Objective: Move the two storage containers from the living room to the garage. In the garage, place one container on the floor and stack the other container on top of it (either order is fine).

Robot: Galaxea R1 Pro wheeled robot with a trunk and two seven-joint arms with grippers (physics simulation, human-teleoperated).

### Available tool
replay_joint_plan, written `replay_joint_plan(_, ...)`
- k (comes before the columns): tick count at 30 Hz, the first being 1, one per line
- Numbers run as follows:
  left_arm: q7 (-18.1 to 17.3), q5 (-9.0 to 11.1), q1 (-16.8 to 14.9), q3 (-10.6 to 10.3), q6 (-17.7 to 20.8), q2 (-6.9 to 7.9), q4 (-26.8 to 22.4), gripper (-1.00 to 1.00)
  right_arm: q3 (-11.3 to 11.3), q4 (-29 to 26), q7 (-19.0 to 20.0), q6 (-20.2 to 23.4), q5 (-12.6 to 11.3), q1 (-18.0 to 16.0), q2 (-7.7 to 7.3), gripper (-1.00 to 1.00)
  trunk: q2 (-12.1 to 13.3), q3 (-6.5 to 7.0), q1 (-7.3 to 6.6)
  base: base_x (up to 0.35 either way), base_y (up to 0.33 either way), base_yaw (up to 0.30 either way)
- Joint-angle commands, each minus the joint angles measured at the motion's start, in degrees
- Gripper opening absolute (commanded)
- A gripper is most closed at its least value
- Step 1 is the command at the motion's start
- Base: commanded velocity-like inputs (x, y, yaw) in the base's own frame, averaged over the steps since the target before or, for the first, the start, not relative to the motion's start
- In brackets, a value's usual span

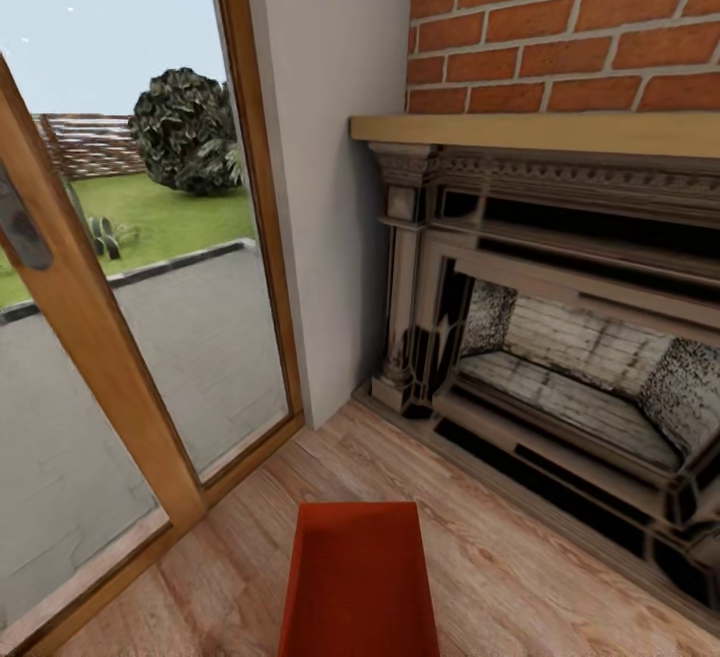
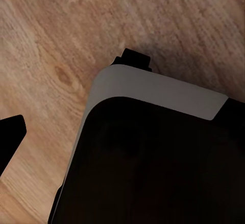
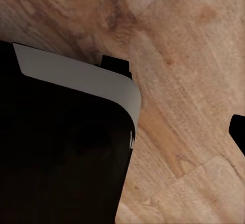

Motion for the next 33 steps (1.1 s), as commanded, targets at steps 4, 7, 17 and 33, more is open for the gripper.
replay_joint_plan(4,0.18,0.4,-0.04,-0.33,-0.17,-0.02,0.03,1.0,0.34,0.18,-0.17,-0.31,0.0,-0.07,0.03,1.0,-0.03,-0.41,-0.01,0.0,0.0,0.0)
replay_joint_plan(7,0.17,0.4,-0.04,-0.33,-0.17,-0.02,0.03,1.0,0.36,0.18,-0.17,-0.3,0.0,-0.08,0.05,1.0,-0.03,-0.69,-0.01,0.0,0.0,0.0)
replay_joint_plan(17,0.17,0.4,-0.03,-0.33,-0.17,-0.02,0.03,1.0,0.39,0.18,-0.17,-0.3,0.0,-0.07,0.07,1.0,-0.03,-1.59,-0.01,0.0,0.0,0.0)
replay_joint_plan(33,0.19,0.4,-0.04,-0.33,-0.17,-0.02,0.03,1.0,0.34,0.18,-0.17,-0.31,0.0,-0.07,0.03,1.0,-0.03,-3.05,-0.01,0.0,0.0,0.0)
